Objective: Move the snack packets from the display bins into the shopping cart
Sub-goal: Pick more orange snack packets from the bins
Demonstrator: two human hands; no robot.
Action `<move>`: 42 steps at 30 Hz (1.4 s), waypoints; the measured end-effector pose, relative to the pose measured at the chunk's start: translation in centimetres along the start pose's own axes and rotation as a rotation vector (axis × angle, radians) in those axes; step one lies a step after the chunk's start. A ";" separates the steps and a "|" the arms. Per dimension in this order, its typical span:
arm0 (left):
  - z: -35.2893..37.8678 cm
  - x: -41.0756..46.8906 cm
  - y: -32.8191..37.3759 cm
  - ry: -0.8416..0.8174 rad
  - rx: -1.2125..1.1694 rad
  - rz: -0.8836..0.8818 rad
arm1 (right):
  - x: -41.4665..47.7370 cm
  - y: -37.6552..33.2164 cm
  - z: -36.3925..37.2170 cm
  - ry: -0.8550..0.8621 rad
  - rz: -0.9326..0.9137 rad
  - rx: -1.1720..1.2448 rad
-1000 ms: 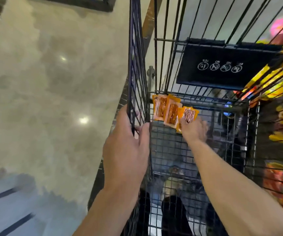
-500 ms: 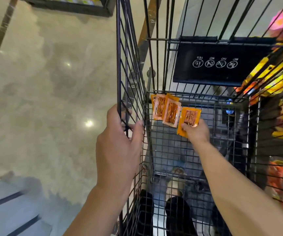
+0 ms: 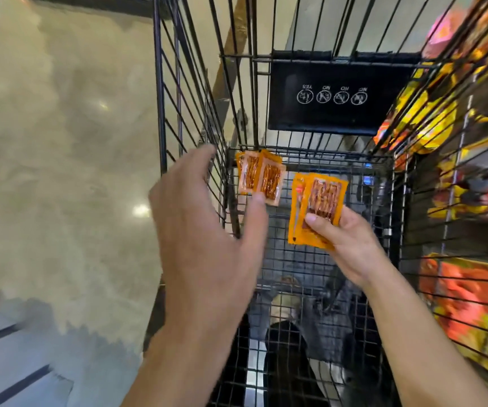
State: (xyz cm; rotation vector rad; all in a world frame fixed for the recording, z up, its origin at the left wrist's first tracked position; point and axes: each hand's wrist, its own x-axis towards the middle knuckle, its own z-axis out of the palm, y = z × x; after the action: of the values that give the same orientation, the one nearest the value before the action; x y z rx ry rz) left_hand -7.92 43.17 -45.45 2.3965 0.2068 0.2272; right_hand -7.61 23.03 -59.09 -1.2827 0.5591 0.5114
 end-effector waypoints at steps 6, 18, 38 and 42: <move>7.9 -0.3 -0.5 -0.521 -0.336 -0.520 | -1.5 -0.1 -0.3 -0.087 -0.063 -0.086; 13.9 -3.3 -7.3 -0.470 -0.912 -1.006 | 0.2 2.6 1.4 -0.027 0.011 -0.490; 16.5 -5.3 -13.6 -0.129 -1.039 -1.217 | 19.1 5.5 9.6 0.331 0.049 -1.109; 16.4 -4.9 -14.4 -0.139 -1.044 -1.212 | 19.1 5.6 8.4 0.261 -0.050 -1.032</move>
State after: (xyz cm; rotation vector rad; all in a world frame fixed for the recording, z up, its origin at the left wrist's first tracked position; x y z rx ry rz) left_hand -10.36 42.17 -67.65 0.9678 1.0909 -0.3340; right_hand 4.19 33.28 -74.01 -2.3637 0.4787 0.6184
